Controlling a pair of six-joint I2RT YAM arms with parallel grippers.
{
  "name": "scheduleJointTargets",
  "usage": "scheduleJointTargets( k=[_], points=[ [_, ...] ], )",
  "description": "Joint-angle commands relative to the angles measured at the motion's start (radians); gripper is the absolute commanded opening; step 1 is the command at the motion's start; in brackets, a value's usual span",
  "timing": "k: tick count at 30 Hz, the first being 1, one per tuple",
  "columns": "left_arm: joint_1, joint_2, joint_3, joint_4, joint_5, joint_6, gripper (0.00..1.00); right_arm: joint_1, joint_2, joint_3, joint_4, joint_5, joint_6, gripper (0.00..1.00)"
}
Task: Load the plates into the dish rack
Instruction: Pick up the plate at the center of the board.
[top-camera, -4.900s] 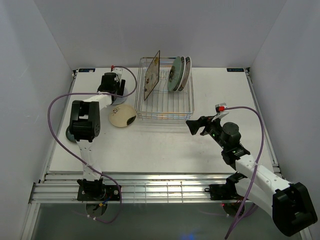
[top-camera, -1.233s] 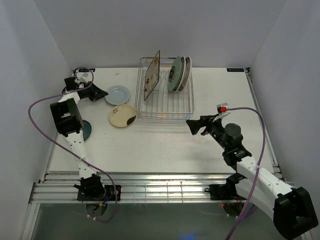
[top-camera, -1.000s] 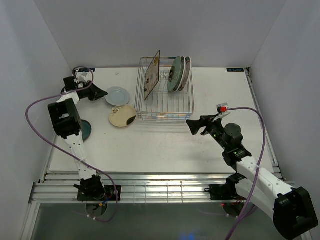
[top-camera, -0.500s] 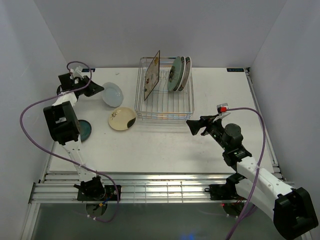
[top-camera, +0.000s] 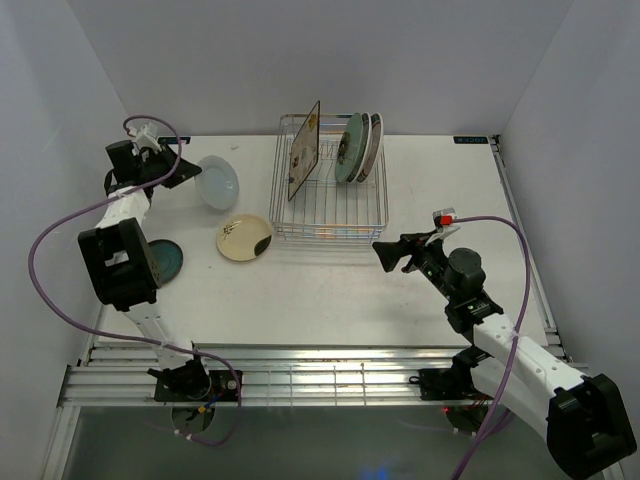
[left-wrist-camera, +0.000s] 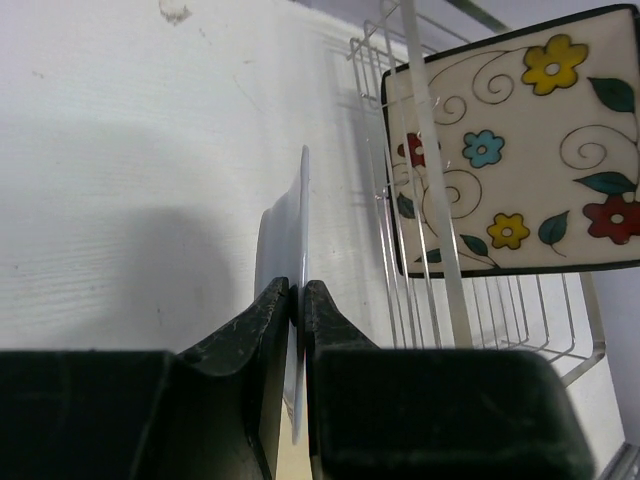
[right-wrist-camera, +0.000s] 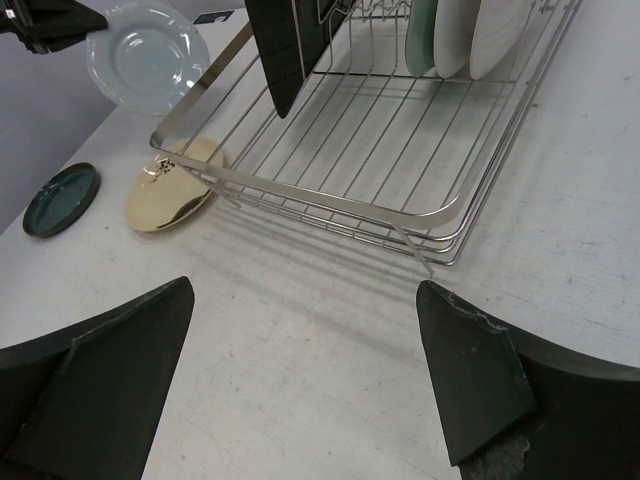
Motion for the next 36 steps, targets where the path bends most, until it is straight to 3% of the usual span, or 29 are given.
scheduleJointTargets(
  k=[1, 9, 18, 28, 36],
  points=[
    [0.002, -0.137, -0.016, 0.094, -0.007, 0.022, 0.00, 0.006, 0.002, 0.008, 0.040, -0.016, -0.009, 0.98],
    [-0.010, -0.223, -0.052, 0.091, -0.003, 0.050, 0.00, 0.007, 0.038, 0.014, 0.066, -0.042, 0.001, 0.98],
    [-0.049, -0.430, -0.102, 0.037, -0.026, 0.082, 0.00, 0.007, 0.082, 0.003, 0.170, -0.159, 0.005, 0.98],
    [-0.059, -0.560, -0.075, -0.069, 0.114, 0.087, 0.00, 0.007, 0.140, -0.012, 0.355, -0.392, 0.051, 0.98],
    [-0.067, -0.600, -0.039, -0.127, 0.337, 0.045, 0.00, 0.007, 0.162, -0.030, 0.478, -0.493, 0.103, 0.98]
  ],
)
